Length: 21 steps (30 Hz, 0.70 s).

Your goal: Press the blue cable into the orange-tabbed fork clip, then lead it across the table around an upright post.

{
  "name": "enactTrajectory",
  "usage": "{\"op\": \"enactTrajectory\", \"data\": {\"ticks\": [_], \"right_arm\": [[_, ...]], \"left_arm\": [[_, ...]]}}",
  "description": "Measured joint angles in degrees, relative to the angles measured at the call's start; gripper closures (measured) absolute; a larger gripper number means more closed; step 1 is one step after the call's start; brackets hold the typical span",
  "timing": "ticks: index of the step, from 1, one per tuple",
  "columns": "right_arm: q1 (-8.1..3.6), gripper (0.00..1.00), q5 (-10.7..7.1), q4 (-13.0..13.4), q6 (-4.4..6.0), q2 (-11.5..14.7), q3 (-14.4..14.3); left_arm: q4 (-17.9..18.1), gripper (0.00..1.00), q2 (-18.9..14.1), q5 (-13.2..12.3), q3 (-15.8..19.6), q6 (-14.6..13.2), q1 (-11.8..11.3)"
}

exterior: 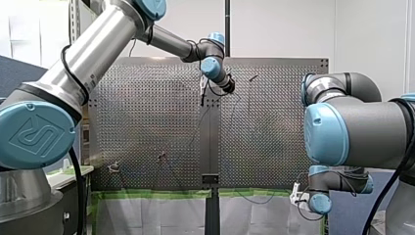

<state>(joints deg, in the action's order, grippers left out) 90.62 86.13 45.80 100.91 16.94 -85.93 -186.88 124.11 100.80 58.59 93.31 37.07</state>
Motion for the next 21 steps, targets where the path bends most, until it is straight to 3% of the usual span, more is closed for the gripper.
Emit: {"op": "enactTrajectory", "data": {"ticks": [11,21], "right_arm": [[0.11,1.00,-0.24,0.0,0.00,0.0,0.0],[0.13,1.00,-0.25,0.0,0.01,0.0,0.0]], "left_arm": [[0.6,0.10,-3.1,-4.7,-0.9,-1.9,0.7],[0.6,0.10,-3.1,-9.2,-4.8,2.0,1.8]]}}
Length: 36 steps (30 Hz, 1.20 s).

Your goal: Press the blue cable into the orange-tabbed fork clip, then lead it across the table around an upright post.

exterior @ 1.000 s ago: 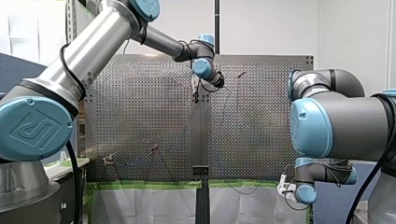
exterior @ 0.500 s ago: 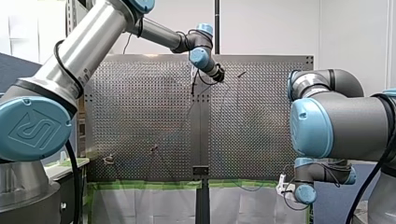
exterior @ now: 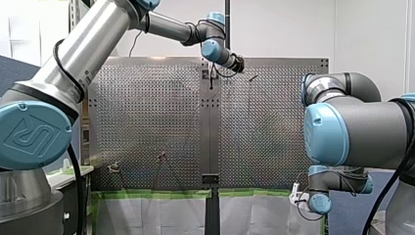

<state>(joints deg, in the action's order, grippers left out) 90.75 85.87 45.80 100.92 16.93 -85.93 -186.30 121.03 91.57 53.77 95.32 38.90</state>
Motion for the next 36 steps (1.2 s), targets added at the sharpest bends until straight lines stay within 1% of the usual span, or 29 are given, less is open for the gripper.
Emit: {"op": "enactTrajectory", "data": {"ticks": [3,6,18,21,30,32,36], "right_arm": [[0.00,1.00,0.00,0.0,0.00,0.0,0.0],[0.00,1.00,0.00,0.0,0.00,0.0,0.0],[0.00,1.00,-0.47,0.1,0.01,0.0,0.0],[0.02,1.00,-0.57,0.1,0.00,0.0,0.0],[0.16,1.00,-0.61,0.2,0.02,0.0,0.0],[0.16,1.00,-0.61,0.2,0.05,0.0,0.0],[0.18,1.00,-0.62,0.1,0.11,0.0,0.0]], "left_arm": [[0.0,0.10,0.0,-1.7,-0.2,1.7,0.2],[-0.1,0.10,0.0,-2.6,-0.2,3.4,0.4],[-1.1,0.10,0.2,-3.0,-0.3,10.3,0.6],[-1.1,0.10,0.3,-3.1,-0.4,11.1,0.6],[-1.7,0.10,0.7,-3.5,-2.1,11.4,0.9],[-2.4,0.10,1.5,-3.0,-2.9,10.9,1.1],[-4.6,0.10,3.7,-1.1,-5.2,8.9,1.6]]}}
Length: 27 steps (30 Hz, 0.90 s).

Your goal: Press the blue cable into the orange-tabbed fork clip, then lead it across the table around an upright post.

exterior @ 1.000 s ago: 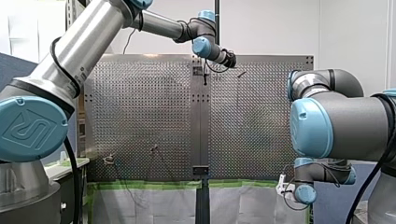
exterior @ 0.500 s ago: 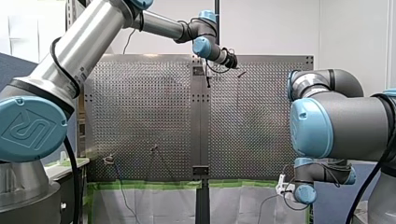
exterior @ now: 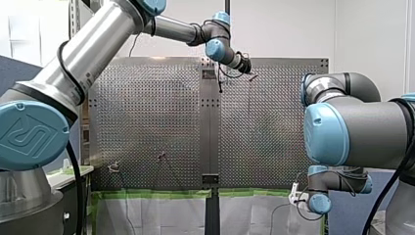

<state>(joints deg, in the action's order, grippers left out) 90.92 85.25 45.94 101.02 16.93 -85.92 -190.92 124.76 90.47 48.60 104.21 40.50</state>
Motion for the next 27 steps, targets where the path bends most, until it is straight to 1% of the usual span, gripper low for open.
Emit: {"op": "enactTrajectory", "data": {"ticks": [3,6,16,21,27], "right_arm": [[0.00,1.00,-0.04,0.0,0.04,0.0,0.0],[0.00,1.00,-0.11,0.0,0.06,0.0,0.0],[0.00,1.00,-0.17,0.0,0.07,0.0,0.0],[0.00,1.00,-0.17,0.0,0.07,0.0,0.0],[0.00,1.00,-0.17,0.0,0.07,0.0,0.0]], "left_arm": [[-1.5,0.10,1.4,1.5,-1.1,-1.5,0.2],[-3.1,0.10,2.1,3.1,-1.5,-3.1,0.2],[-8.3,0.10,2.3,8.4,-1.6,-8.4,0.2],[-9.2,0.10,2.2,11.1,-1.6,-10.7,0.2],[-9.2,0.10,1.9,14.5,-1.7,-12.1,0.2]]}}
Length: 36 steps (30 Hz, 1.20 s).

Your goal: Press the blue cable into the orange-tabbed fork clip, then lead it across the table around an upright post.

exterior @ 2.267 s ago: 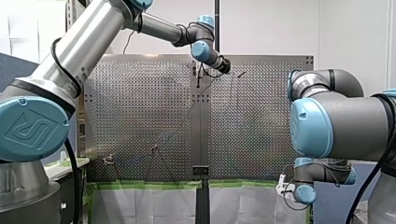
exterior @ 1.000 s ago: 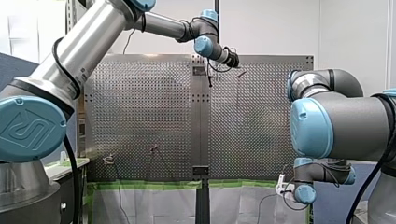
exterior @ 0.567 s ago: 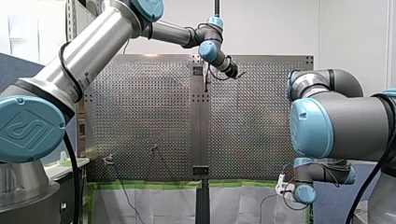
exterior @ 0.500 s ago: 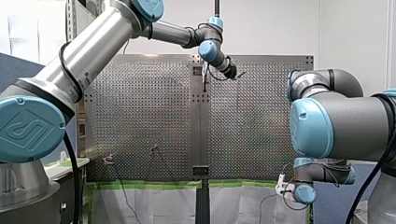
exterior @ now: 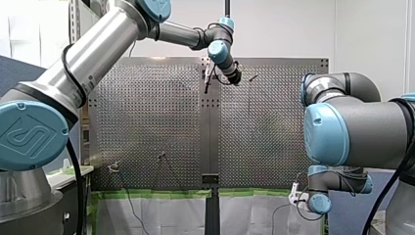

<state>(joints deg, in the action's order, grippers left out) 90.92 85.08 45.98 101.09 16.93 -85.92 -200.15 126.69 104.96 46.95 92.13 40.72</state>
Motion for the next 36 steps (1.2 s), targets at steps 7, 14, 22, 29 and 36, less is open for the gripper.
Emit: {"op": "enactTrajectory", "data": {"ticks": [7,14,22,29,36], "right_arm": [[0.00,1.00,-0.04,0.0,0.03,0.0,0.0],[0.23,1.00,-0.14,0.1,0.06,0.0,0.0],[0.34,1.00,-0.17,0.1,0.09,-0.1,0.0],[0.35,1.00,-0.18,0.1,0.09,-0.1,0.0],[0.34,1.00,-0.18,0.1,0.09,-0.1,0.0]], "left_arm": [[0.0,0.10,-2.3,0.8,0.0,-0.9,0.0],[-0.1,0.07,-5.0,0.9,0.0,-1.2,0.0],[0.0,0.04,-5.5,0.9,0.0,-1.2,0.0],[0.0,0.04,-5.5,0.9,0.0,-0.8,0.0],[-0.1,0.02,-5.5,0.9,0.0,0.6,0.0]]}}
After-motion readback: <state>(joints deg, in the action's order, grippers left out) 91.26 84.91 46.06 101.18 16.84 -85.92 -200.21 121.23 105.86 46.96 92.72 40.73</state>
